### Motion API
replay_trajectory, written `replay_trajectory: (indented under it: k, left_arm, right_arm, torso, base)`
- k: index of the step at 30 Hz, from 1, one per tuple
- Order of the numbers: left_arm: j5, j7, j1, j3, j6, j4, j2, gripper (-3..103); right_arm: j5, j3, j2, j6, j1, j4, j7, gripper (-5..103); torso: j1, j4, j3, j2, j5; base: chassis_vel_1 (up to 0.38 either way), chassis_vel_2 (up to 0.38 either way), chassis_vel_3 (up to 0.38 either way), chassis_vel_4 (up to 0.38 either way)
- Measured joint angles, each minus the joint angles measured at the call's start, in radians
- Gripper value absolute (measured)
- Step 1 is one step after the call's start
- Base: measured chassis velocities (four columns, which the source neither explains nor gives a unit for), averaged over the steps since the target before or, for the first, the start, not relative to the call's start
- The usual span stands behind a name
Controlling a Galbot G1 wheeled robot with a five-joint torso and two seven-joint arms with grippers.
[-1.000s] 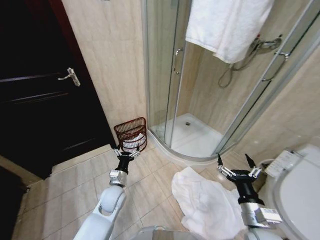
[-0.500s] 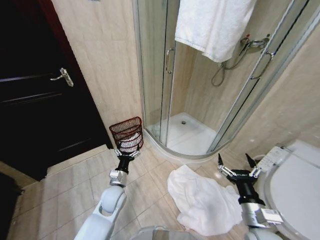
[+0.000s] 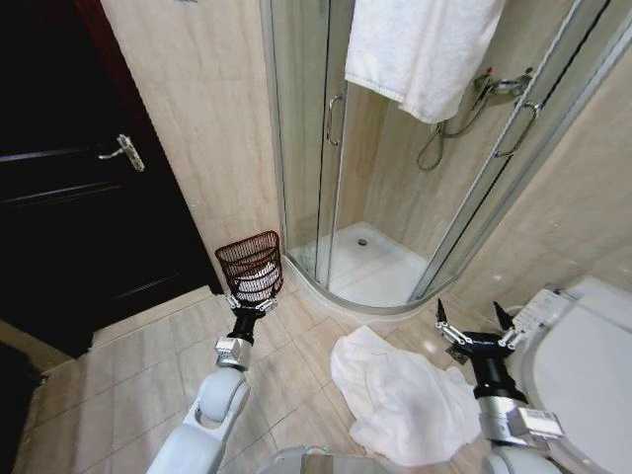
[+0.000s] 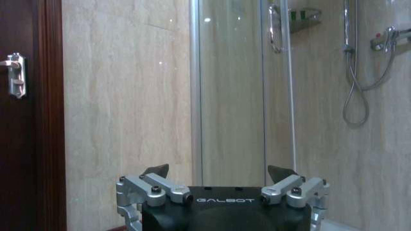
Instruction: Discard the used towel into the hamper.
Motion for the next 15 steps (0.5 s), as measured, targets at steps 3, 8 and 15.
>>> replay_trajectory:
  k: [3, 8, 15]
  left_arm:
    - [0.001, 0.000, 0.000, 0.000, 0.000, -0.001, -0.001, 100]
    - [0.002, 0.000, 0.004, 0.000, 0.001, -0.006, 0.000, 100]
    - [-0.010, 0.010, -0.007, 0.002, 0.012, -0.009, 0.010, 100]
  right_arm:
    - [0.001, 0.000, 0.000, -0.001, -0.001, 0.001, 0.001, 100]
    - [0.001, 0.000, 0.000, 0.003, -0.005, 0.003, 0.002, 100]
    - [0.014, -0.002, 0.000, -0.020, -0.008, 0.012, 0.010, 100]
  torso:
    - [0.000, 0.0000, 0.000, 0.000, 0.0000]
    - [0.000, 0.0001, 0.000, 0.000, 0.0000]
    - [0.001, 0.0000, 0.000, 0.000, -0.0001]
  base:
    - [-0.067, 0.073, 0.092, -0.075]
    - [-0.127, 0.107, 0.100, -0.120]
    - [-0.059, 0.045, 0.042, -0.043]
